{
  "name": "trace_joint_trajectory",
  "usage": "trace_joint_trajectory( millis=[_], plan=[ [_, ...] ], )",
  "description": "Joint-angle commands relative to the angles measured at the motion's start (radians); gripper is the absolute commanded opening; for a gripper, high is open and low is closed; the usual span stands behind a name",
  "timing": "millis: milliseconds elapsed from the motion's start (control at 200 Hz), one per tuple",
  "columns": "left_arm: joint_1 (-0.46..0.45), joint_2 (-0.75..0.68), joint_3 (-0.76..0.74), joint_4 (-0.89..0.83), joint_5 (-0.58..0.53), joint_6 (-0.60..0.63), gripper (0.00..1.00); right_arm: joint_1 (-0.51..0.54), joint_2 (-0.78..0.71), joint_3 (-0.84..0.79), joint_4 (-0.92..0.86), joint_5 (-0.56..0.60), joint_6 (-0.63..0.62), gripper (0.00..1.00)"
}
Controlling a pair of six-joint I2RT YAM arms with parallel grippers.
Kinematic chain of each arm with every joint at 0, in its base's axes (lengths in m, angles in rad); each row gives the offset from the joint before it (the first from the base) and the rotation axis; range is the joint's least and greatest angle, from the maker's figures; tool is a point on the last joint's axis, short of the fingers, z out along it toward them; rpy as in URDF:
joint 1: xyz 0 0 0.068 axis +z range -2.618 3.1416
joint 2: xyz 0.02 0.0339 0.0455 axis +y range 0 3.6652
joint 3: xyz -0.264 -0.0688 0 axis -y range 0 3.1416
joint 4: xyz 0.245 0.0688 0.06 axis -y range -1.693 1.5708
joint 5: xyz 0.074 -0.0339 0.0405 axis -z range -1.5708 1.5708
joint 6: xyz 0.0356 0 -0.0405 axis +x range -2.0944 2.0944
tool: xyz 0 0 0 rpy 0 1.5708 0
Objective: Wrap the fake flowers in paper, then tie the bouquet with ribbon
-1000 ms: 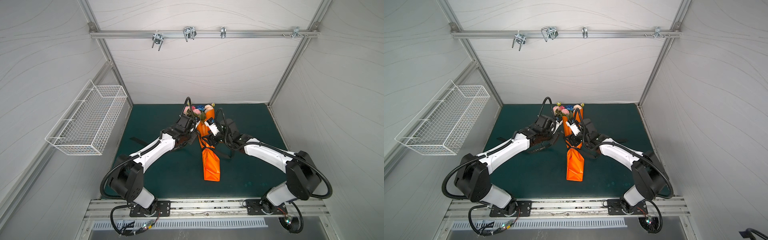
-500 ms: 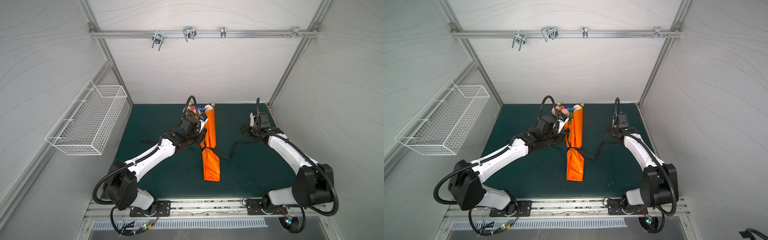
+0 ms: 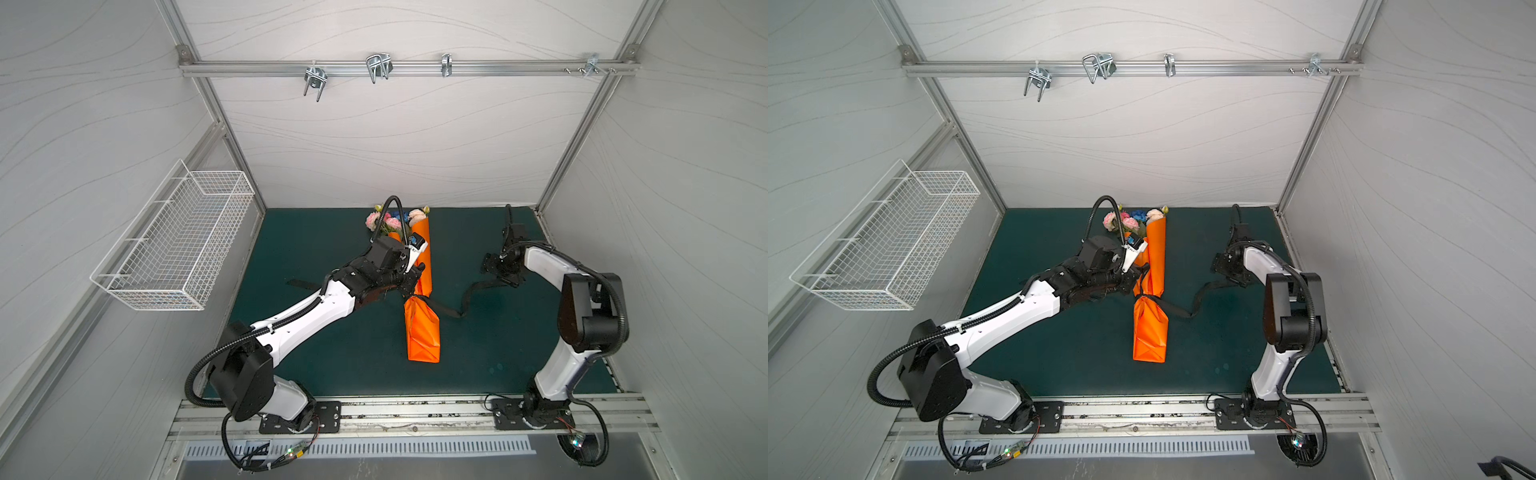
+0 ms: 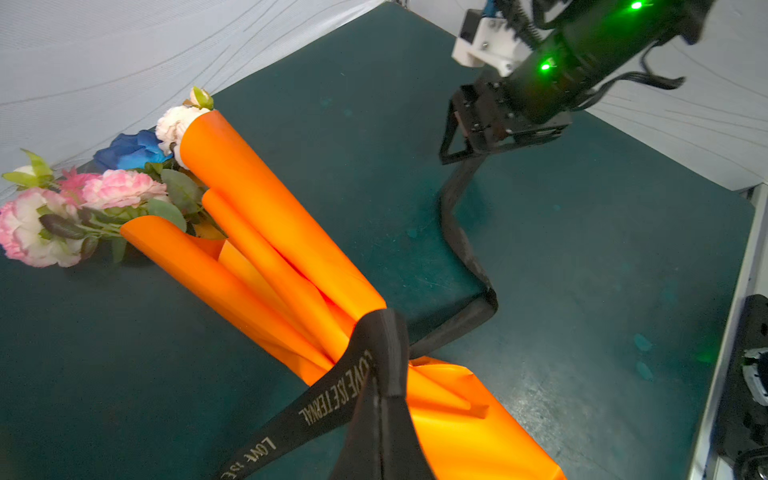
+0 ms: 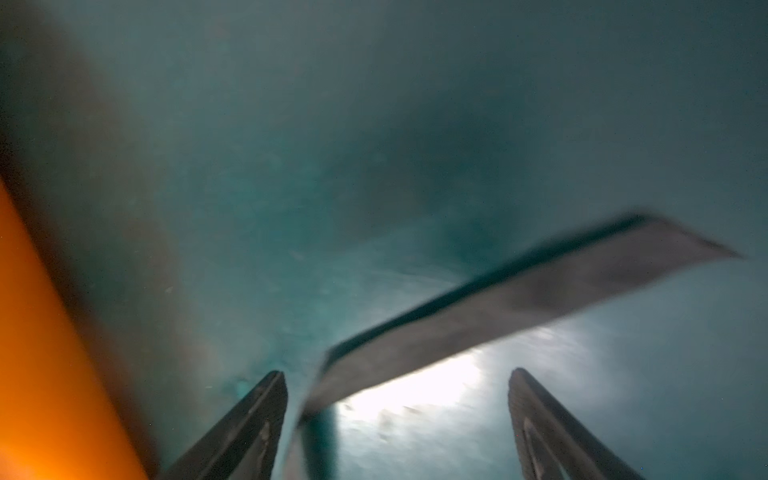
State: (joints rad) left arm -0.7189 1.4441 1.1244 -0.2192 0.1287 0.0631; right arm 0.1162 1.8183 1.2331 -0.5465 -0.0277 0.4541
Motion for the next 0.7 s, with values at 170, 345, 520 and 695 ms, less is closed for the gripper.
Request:
trace_joint_trajectory(
  millis=[170,345,520,695],
  plan=[
    [-0.029,0.007,0.039,0.013,0.028,-0.006,0.00,0.020,0.149,0.073,-0.039,-0.026,0.045,0.72],
    [-0.029,0.009,0.041,0.017,0.039,-0.009,0.00,0.021,0.124,0.005,-0.034,-0.013,0.050,0.67],
    [-0.029,0.011,0.042,0.011,0.043,-0.008,0.00,0.026,0.053,-0.038,-0.053,-0.005,0.041,0.68],
    [-0.030,0.005,0.030,0.018,0.050,-0.011,0.00,0.073,-0.040,0.016,-0.137,0.070,0.007,0.70]
  ],
)
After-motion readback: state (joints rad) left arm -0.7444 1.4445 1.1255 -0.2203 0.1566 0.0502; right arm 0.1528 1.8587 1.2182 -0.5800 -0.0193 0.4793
